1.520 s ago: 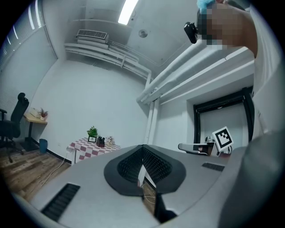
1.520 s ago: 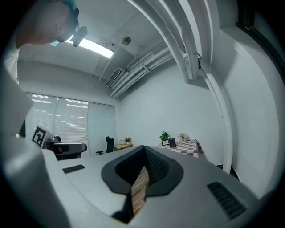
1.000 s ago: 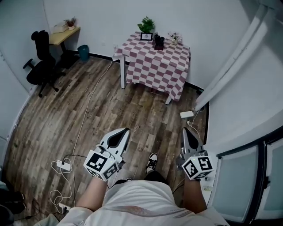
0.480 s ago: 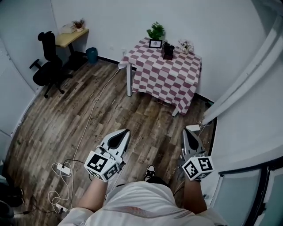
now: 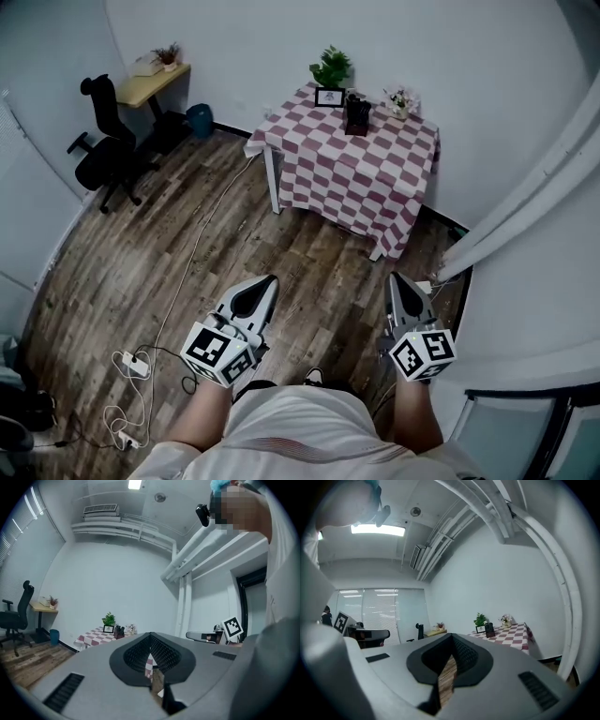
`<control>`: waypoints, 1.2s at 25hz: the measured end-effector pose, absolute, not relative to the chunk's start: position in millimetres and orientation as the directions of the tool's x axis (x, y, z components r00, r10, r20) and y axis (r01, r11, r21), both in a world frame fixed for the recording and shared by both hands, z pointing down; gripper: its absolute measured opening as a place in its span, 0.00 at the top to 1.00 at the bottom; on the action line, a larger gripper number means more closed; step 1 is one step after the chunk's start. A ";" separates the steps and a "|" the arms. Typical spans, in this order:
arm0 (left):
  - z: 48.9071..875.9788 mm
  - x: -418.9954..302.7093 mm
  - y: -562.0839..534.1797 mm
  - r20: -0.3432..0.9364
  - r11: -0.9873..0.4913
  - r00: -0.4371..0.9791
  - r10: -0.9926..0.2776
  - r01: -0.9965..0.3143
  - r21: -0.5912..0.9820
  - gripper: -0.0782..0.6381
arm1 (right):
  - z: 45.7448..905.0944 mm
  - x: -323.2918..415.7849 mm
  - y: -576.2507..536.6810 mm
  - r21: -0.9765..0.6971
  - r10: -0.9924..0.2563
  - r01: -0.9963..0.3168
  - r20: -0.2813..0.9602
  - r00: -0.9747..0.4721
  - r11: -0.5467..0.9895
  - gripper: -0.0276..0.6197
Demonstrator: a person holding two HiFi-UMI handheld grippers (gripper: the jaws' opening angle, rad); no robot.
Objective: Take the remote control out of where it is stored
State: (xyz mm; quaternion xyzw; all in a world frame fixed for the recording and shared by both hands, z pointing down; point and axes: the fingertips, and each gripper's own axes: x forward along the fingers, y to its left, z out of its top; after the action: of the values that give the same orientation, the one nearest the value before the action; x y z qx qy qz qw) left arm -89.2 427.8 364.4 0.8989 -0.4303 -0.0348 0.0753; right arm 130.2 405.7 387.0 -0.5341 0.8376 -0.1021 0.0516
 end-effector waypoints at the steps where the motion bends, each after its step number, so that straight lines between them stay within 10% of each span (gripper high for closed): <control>1: 364.8 -83.1 421.3 0.008 -0.618 0.627 -0.779 -0.769 0.164 0.88 | 388.8 134.8 397.9 -0.230 -0.903 -0.882 0.023 -0.428 0.412 0.94; 30: 363.5 -115.5 134.1 0.007 -0.703 0.715 -0.699 -0.689 0.176 0.88 | 390.5 97.3 143.7 -0.209 -0.937 -0.925 0.084 -0.339 0.316 0.94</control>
State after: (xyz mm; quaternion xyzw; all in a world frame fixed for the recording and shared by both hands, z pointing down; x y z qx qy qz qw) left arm -115.5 134.1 363.5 0.9224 -0.3760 -0.0303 0.0832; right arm 97.3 143.7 390.5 -0.5742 0.8109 -0.1101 0.0264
